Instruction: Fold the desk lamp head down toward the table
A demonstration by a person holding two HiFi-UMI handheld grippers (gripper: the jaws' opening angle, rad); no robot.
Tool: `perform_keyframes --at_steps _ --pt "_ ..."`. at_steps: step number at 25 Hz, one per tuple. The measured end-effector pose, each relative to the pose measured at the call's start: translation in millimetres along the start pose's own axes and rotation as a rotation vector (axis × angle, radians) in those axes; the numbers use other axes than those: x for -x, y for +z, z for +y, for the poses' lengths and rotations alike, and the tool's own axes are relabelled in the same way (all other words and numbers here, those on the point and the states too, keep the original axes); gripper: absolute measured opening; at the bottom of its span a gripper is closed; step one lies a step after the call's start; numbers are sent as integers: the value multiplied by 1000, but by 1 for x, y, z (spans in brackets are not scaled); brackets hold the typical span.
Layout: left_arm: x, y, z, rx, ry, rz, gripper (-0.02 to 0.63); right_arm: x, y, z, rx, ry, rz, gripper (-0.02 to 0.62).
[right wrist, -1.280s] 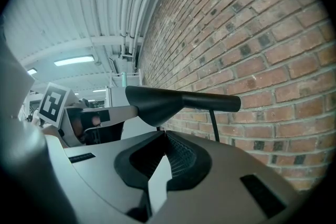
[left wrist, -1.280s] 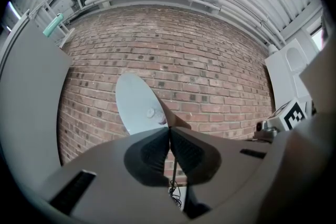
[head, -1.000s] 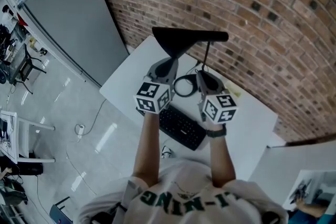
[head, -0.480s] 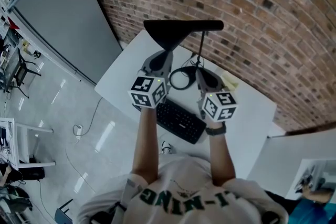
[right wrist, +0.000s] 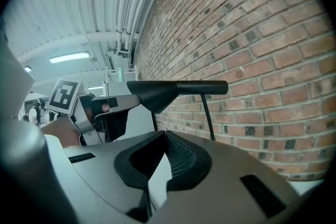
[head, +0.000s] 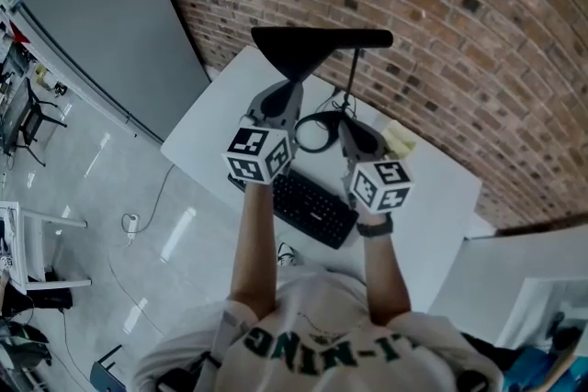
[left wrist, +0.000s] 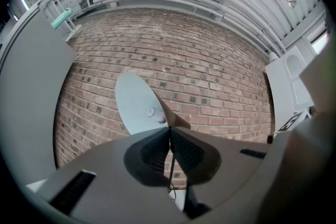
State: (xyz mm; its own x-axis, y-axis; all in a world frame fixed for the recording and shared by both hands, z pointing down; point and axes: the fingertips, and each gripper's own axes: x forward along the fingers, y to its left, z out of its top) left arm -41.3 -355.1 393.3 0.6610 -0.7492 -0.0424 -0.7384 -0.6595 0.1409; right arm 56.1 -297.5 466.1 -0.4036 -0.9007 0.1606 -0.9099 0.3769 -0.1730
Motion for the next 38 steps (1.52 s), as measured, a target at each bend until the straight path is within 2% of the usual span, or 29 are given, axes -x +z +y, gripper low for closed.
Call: perform_keyframes --at_steps 11,38 --pt "-1 -3 -1 -11 9 0 5 -9 -10 12 -15 54 13 -1" --pt "-6 -69 2 115 32 74 5 -9 -38 -2 -59 89 39 -2"
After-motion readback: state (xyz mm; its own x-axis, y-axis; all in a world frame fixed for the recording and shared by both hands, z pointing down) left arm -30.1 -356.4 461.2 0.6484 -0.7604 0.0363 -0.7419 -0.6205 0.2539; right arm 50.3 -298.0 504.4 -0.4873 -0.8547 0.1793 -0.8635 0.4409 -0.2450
